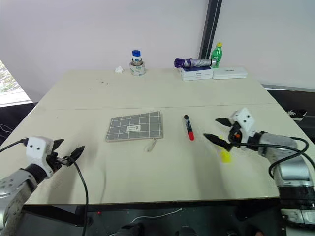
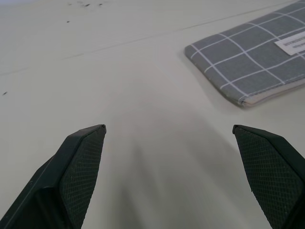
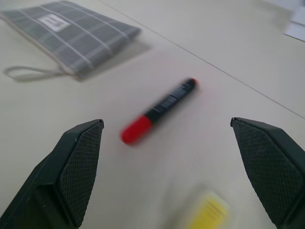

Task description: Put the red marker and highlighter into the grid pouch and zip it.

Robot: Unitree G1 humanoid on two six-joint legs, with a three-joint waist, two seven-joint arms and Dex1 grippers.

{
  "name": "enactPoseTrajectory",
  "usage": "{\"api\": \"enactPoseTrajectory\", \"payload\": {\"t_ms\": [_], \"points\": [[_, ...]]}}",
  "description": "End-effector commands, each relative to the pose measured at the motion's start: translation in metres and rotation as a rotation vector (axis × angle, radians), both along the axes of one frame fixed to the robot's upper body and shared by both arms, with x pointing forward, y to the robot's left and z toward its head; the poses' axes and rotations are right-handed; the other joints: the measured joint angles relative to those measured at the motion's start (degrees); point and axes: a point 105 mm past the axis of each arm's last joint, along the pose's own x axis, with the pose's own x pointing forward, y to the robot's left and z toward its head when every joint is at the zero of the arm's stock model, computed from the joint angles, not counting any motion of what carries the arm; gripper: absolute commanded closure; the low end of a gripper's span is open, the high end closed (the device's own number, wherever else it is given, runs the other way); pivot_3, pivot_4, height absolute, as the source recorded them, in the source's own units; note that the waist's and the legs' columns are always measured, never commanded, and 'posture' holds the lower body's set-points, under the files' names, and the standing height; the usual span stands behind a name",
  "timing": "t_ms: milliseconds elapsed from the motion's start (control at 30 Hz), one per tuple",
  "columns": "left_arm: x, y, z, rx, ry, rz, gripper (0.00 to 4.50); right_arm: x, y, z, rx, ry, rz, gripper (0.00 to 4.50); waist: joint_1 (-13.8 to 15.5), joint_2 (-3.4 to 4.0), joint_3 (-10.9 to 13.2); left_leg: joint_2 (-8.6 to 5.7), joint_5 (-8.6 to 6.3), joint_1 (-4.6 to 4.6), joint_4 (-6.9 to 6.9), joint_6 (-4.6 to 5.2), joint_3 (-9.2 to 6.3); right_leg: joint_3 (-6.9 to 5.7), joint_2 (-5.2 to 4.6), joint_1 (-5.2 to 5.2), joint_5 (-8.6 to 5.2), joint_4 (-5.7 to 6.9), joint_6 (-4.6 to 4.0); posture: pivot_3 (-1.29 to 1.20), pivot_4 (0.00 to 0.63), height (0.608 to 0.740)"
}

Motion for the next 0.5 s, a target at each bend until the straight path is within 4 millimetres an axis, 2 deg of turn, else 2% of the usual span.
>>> {"api": "enactPoseTrajectory", "payload": {"t_ms": [33, 233, 333, 500], "points": [[0.008, -0.007, 0.003, 0.109, -0.021, -0.064, 0.00, 0.006, 0.031, 0.009, -0.012, -0.043, 0.026, 1.25, -0.1, 0.00, 0.0, 0.00, 0.00, 0.00, 0.00, 0.00, 0.00, 0.00, 0.01, -0.01, 0.00, 0.00, 0.00, 0.00, 0.150, 0.737], [0.028, -0.003, 0.002, 0.294, -0.053, -0.089, 0.00, 0.022, 0.077, 0.007, 0.047, -0.043, 0.019, 4.39, -0.1, 0.00, 0.0, 0.00, 0.00, -0.02, -0.02, 0.00, -0.02, 0.00, 0.02, -0.07, 0.01, 0.00, 0.00, 0.00, 0.150, 0.737], [0.039, -0.004, -0.001, 0.426, -0.075, -0.129, 0.00, 0.038, 0.084, 0.001, 0.055, -0.039, -0.064, 4.46, -0.1, 0.00, 0.0, -0.02, 0.00, 0.00, -0.07, 0.00, -0.03, -0.01, 0.01, -0.06, 0.01, 0.01, 0.01, 0.00, 0.150, 0.737], [0.057, -0.011, -0.006, 0.610, -0.123, -0.211, 0.00, 0.060, 0.086, -0.011, 0.016, -0.006, -0.175, 4.46, 0.0, 0.00, 0.0, -0.10, 0.01, -0.02, -0.06, 0.00, -0.02, -0.06, -0.01, -0.09, 0.02, 0.01, 0.03, 0.00, 0.150, 0.737]]}}
